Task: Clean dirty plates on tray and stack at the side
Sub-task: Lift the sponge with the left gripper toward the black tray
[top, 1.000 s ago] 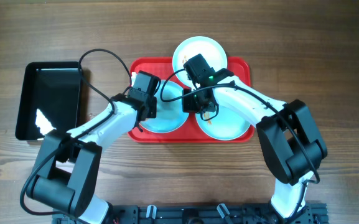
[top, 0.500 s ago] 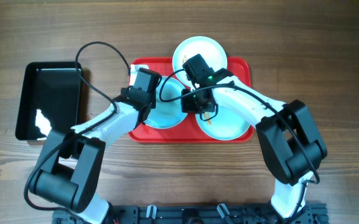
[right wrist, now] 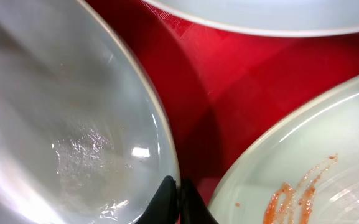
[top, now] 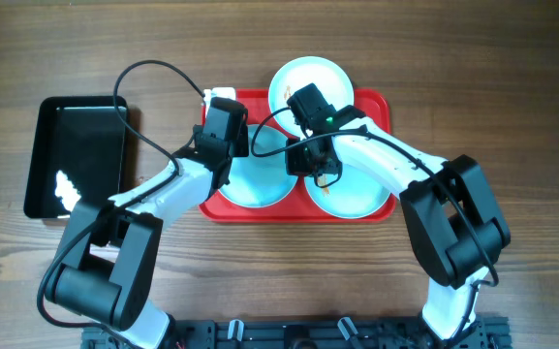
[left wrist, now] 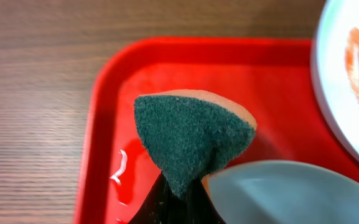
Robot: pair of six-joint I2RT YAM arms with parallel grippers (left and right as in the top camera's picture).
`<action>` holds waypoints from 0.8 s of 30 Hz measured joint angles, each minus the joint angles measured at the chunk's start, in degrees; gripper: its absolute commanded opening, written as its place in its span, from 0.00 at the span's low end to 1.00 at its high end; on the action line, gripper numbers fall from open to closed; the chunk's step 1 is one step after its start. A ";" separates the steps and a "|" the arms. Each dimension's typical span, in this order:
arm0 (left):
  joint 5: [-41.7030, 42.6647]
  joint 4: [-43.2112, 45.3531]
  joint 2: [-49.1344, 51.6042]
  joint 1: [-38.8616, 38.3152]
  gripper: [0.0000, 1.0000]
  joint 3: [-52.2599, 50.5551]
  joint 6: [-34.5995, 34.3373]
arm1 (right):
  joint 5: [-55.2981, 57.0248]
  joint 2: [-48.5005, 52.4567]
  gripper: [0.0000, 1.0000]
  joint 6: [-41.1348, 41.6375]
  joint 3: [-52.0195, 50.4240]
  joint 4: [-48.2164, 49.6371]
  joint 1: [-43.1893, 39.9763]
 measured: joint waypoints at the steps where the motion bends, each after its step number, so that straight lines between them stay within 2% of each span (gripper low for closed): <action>1: 0.85 -0.76 -0.07 0.00 0.04 0.00 0.00 | 0.02 0.00 0.04 0.00 0.00 0.00 0.00; 6: 2.97 -5.03 -3.23 0.00 0.04 -0.15 -0.02 | 0.31 0.00 0.04 -0.20 0.00 -0.04 0.00; 15: 5.16 -19.34 -19.67 1.75 0.04 -0.09 -2.49 | 0.46 0.00 0.04 -0.17 0.07 -0.15 0.00; 24: 8.24 -35.15 -21.42 5.70 0.04 -0.15 -3.98 | 0.59 -0.24 0.04 -1.07 1.07 -2.38 0.00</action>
